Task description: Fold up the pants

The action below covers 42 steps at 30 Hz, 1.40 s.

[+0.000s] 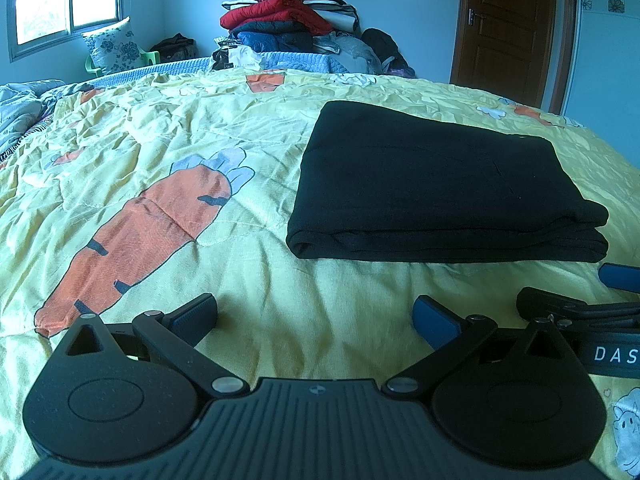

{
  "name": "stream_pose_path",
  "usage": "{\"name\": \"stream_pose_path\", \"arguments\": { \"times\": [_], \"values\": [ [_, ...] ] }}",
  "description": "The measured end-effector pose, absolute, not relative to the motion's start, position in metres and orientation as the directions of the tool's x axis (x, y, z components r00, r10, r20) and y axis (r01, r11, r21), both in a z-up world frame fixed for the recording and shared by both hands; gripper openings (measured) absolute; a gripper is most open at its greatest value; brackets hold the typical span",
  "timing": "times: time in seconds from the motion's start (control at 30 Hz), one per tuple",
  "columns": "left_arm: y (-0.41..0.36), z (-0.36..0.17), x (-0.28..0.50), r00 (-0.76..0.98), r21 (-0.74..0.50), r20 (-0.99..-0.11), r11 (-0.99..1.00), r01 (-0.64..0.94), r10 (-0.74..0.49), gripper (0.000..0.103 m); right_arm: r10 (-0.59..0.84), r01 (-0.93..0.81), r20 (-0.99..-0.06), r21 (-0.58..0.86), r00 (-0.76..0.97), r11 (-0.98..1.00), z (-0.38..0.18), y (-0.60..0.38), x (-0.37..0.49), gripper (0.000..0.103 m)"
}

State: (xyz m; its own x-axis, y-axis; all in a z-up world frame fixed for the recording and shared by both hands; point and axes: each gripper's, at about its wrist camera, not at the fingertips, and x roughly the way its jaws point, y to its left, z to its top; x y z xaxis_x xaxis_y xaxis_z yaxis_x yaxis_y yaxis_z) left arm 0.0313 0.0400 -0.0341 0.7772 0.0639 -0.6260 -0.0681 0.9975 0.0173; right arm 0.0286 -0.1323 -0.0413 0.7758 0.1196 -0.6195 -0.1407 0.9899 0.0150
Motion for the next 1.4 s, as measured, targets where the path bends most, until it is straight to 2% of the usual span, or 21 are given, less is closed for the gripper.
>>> {"name": "stream_pose_path", "arguments": {
  "times": [1.4],
  "values": [
    [0.0395,-0.0338,0.0314,0.777,0.017,-0.626,0.998,-0.068,0.064,0.103,0.106,-0.122,-0.62,0.016,0.777,0.992,-0.0415,-0.1331,0.0341,0.103]
  ]
}}
